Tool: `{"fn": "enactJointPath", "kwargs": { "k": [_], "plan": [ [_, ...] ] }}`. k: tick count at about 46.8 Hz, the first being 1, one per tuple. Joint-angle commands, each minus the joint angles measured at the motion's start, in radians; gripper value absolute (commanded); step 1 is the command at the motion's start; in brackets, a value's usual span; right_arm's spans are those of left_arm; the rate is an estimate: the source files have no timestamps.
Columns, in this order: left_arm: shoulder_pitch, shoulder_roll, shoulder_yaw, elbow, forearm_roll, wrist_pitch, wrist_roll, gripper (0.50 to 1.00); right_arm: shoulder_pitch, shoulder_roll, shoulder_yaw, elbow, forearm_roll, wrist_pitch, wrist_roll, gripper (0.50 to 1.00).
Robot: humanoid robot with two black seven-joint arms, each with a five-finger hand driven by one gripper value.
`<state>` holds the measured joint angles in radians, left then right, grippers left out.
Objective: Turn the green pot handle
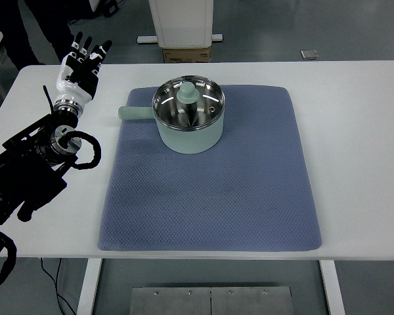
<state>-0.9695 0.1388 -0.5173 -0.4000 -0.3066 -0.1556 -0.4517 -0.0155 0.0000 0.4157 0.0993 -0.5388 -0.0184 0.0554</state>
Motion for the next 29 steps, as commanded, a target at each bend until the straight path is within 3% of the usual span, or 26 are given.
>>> {"fn": "enactJointPath", "kwargs": {
  "k": [1, 29],
  "plan": [
    [0.002, -0.011, -0.001, 0.000, 0.000, -0.010, -0.001, 1.000, 0.000, 0.000, 0.000, 0.000, -0.001, 0.000, 0.000, 1.000],
    [0.031, -0.011, -0.004, 0.001, 0.009, -0.028, -0.001, 1.000, -0.001, 0.000, -0.002, 0.002, -0.001, 0.002, -0.005, 1.000]
  ]
}}
